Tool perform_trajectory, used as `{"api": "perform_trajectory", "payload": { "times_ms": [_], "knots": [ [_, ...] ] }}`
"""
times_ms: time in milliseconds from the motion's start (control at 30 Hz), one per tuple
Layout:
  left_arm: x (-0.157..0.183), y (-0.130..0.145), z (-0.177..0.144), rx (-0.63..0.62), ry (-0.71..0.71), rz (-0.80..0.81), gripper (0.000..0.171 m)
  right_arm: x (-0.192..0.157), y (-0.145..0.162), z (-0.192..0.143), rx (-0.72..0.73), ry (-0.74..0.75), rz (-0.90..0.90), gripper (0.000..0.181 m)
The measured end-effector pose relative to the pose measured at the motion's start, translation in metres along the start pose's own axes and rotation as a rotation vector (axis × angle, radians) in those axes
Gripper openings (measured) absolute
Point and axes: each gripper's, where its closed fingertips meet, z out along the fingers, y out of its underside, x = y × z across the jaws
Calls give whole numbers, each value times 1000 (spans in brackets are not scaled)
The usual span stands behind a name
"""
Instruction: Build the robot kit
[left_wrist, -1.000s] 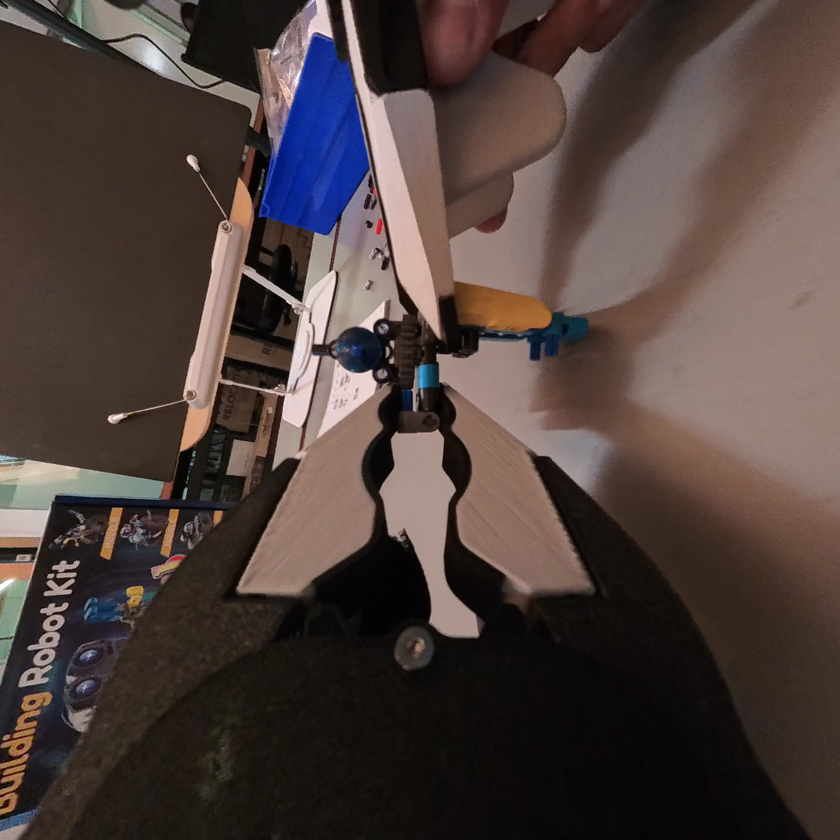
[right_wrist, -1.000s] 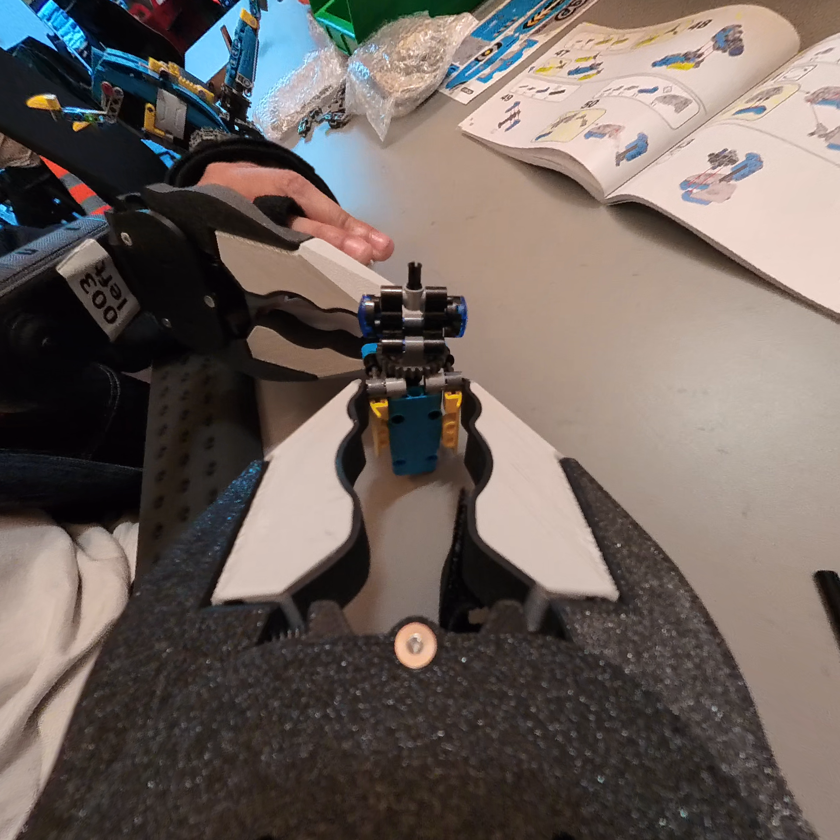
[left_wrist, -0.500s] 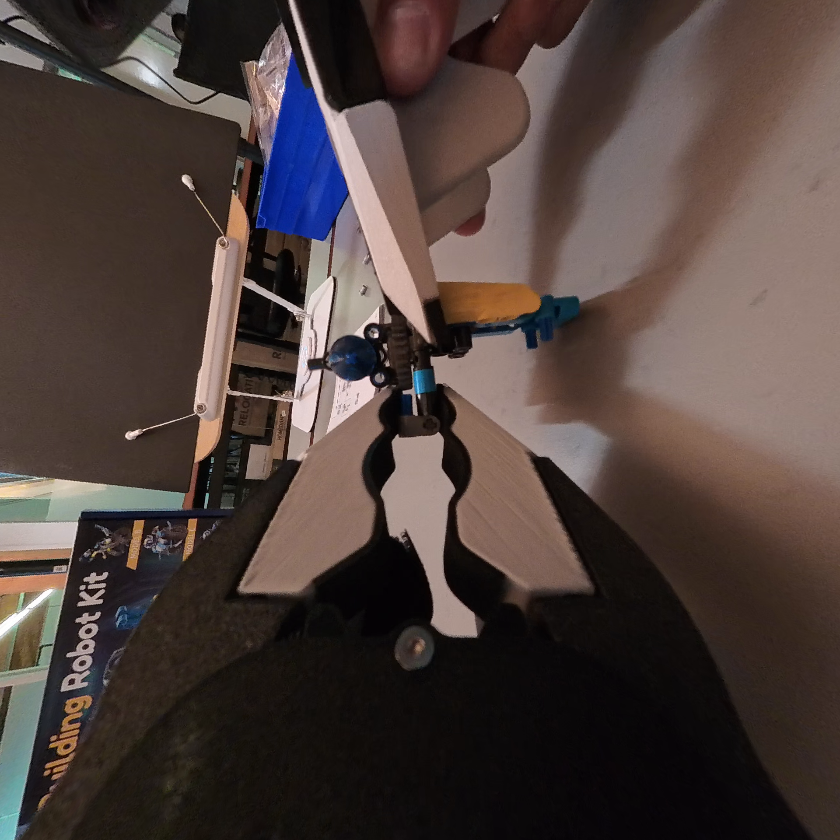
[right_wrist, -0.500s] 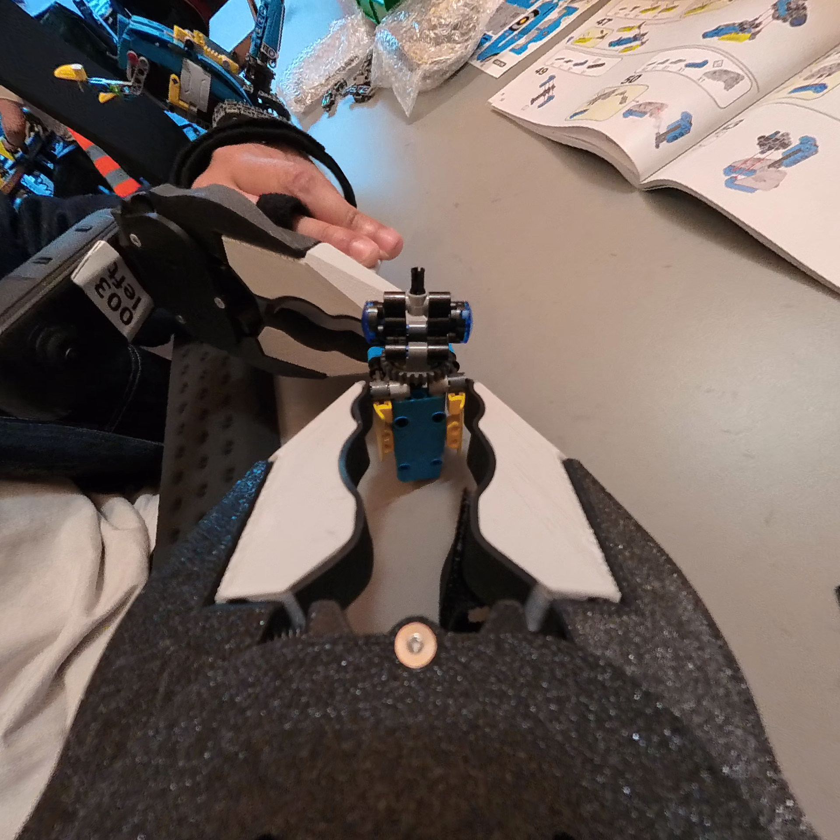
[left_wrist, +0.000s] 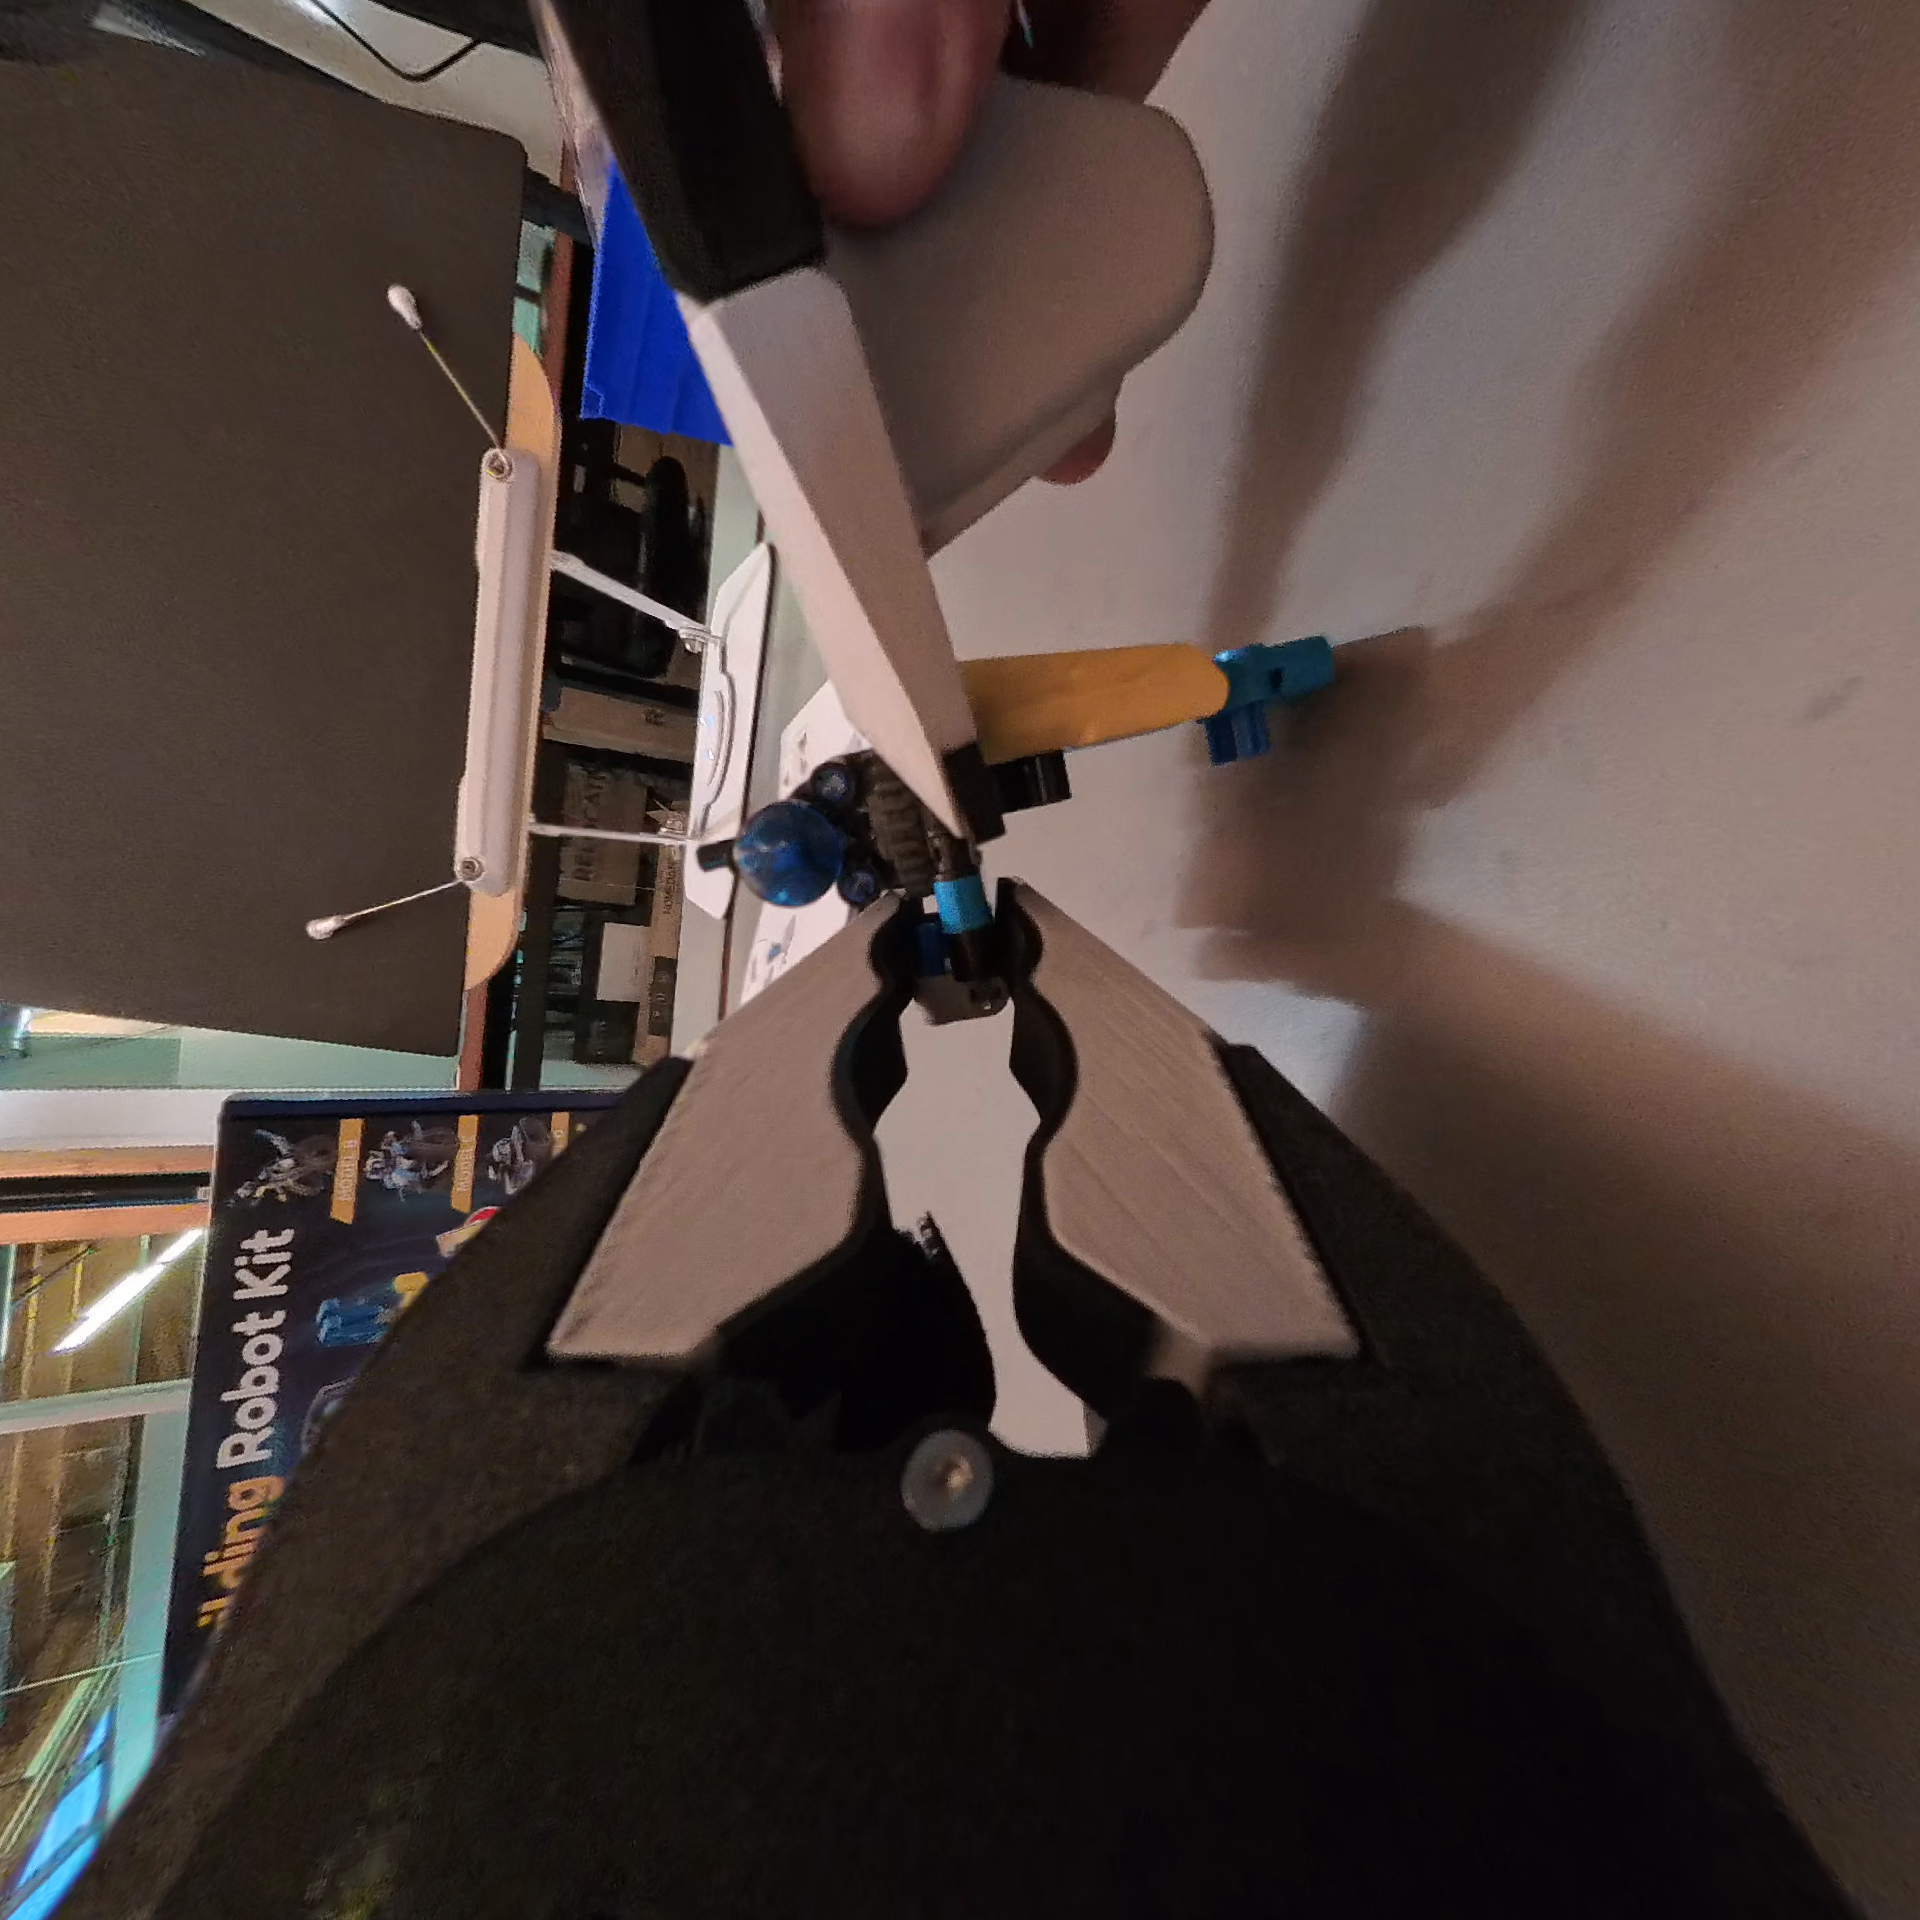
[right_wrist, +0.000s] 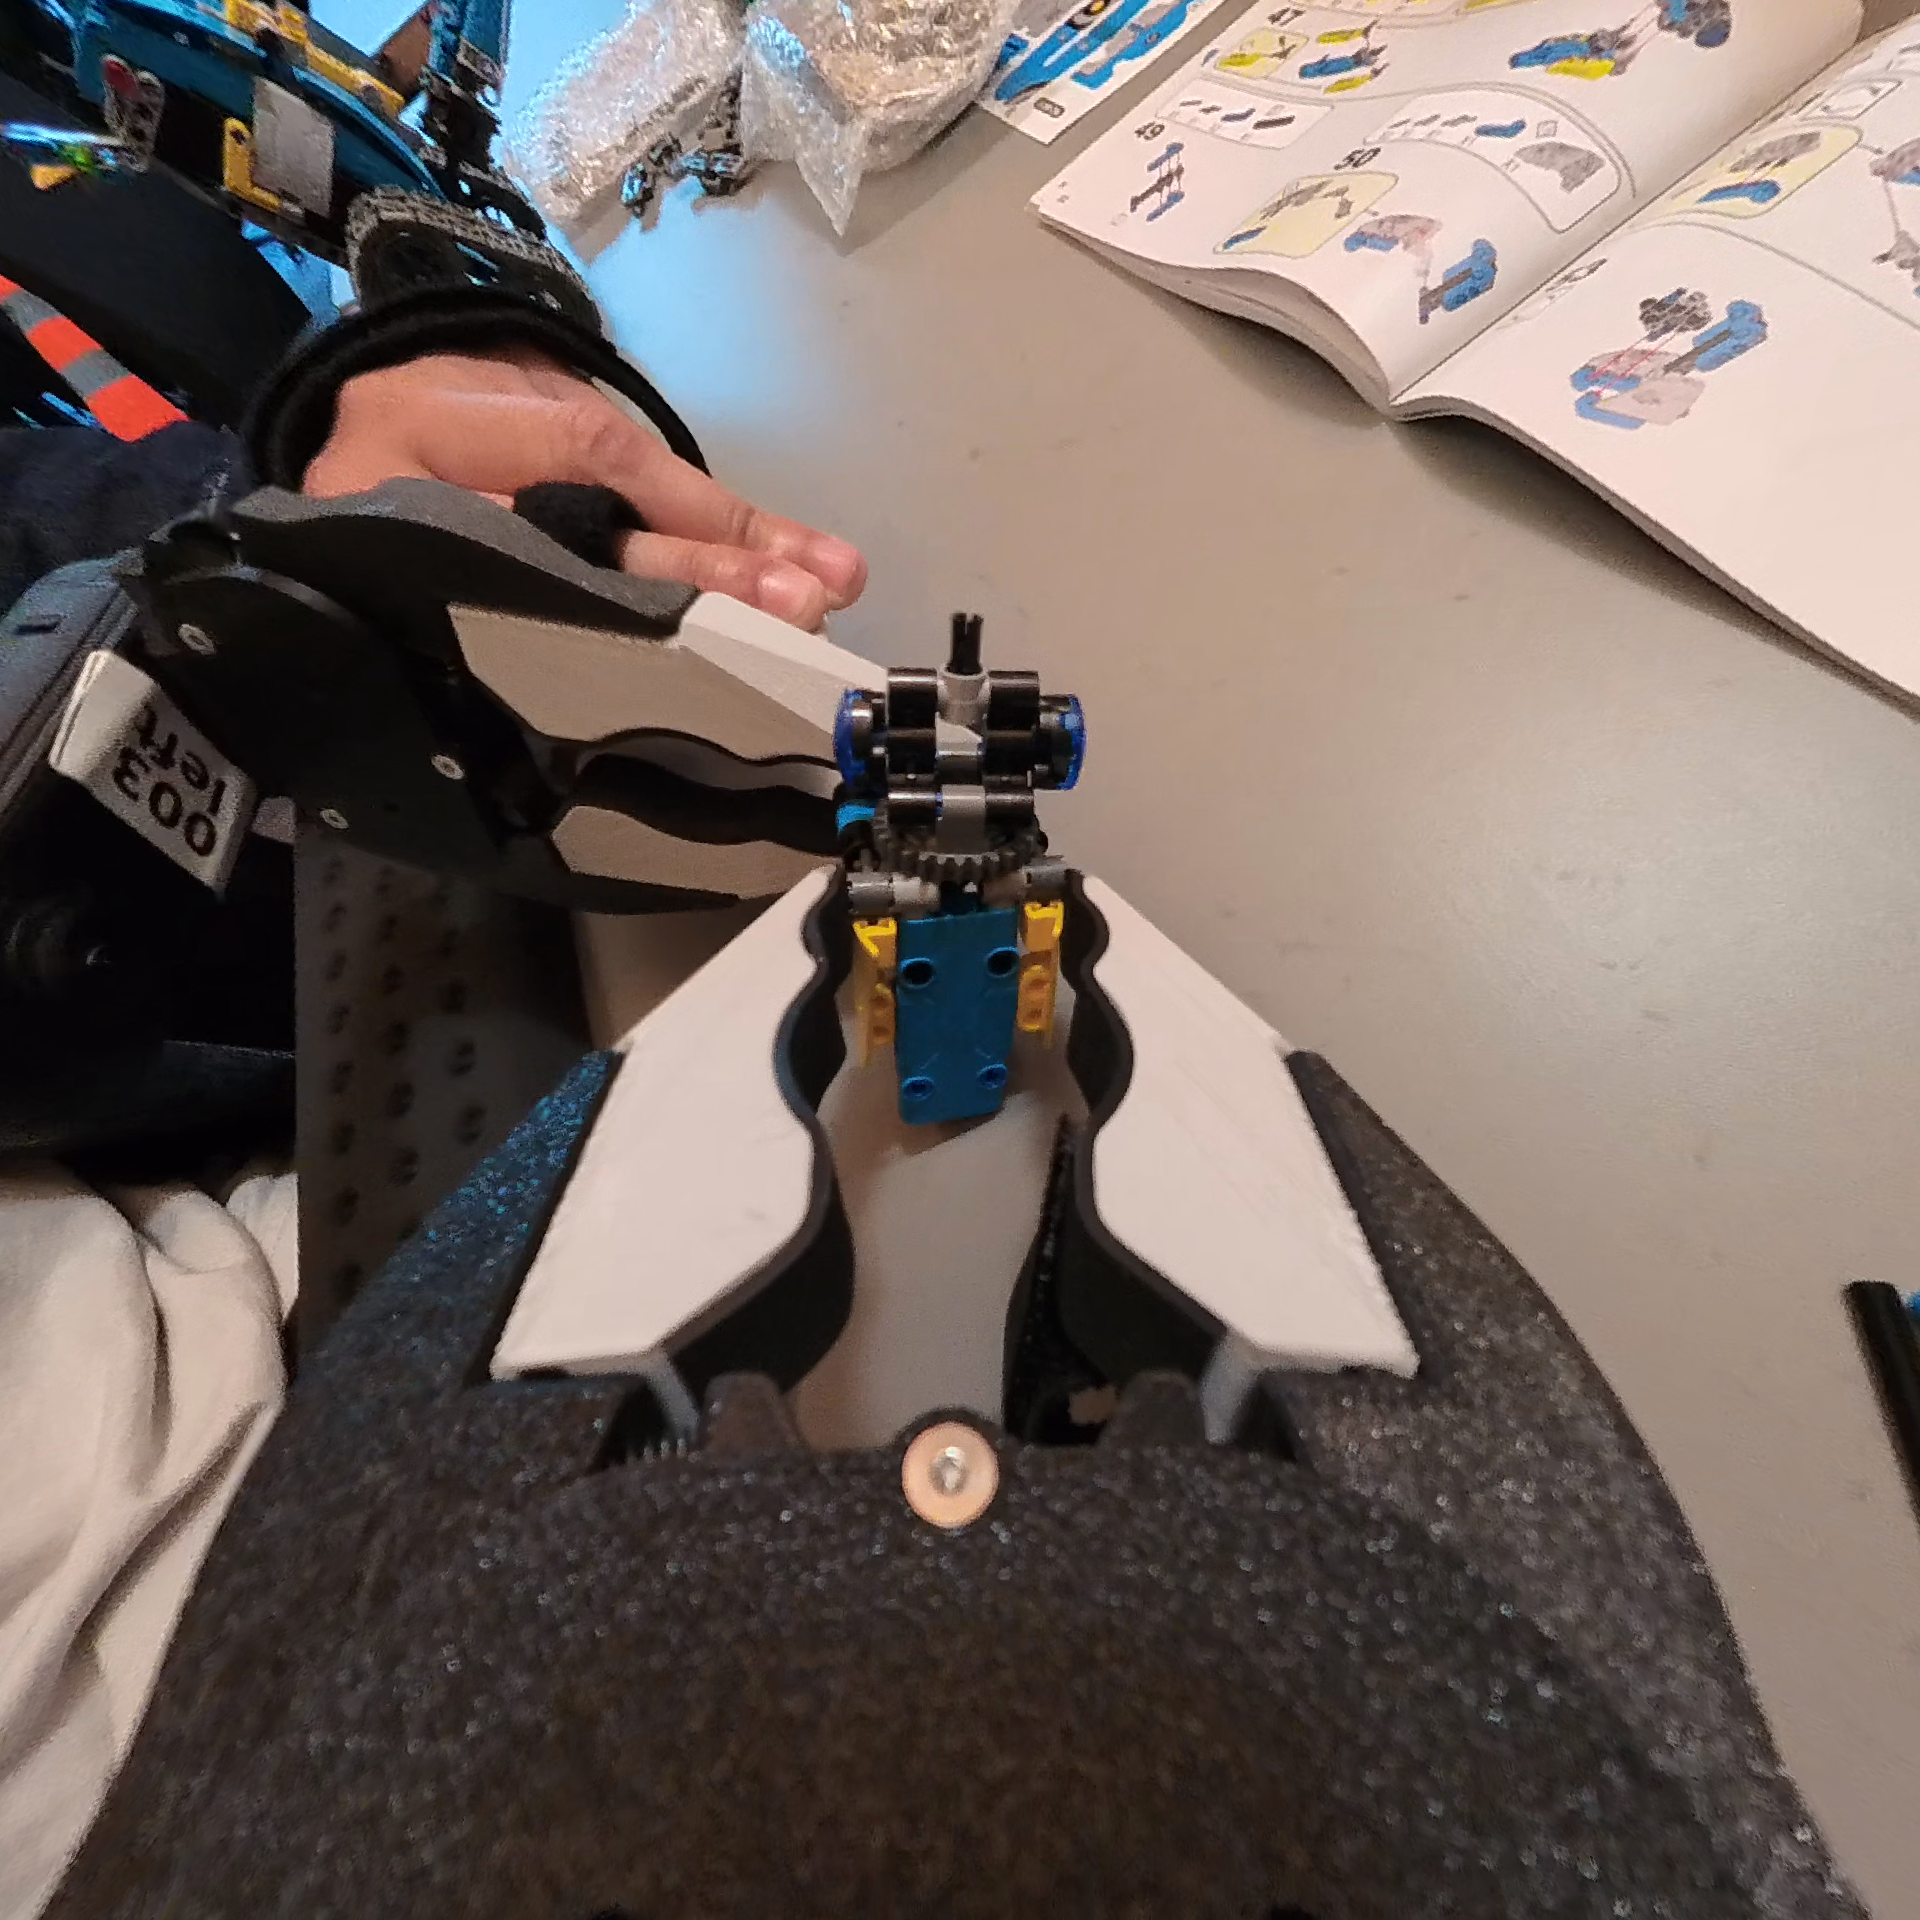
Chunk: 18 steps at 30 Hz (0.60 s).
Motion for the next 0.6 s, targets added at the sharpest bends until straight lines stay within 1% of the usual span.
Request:
{"api": "perform_trajectory", "payload": {
  "times_ms": [133, 200, 300, 400, 600],
  "knots": [
    [0, 0, -2, 3, -1, 9, 11, -1, 1, 1, -32, 11, -12, 39],
    [1, 1, 0, 3, 23, -33, 11, 1, 0, 3, -22, 6, 9, 39],
    [1, 7, 4, 2, 72, -147, 13, 7, -3, 6, 16, 23, 25, 41],
    [4, 8, 7, 10, 145, -303, 13, 13, -6, 6, 48, 25, 56, 41],
    [6, 6, 8, 22, 198, -394, 14, 19, -14, -2, 120, 75, -7, 57]
  ]
}}
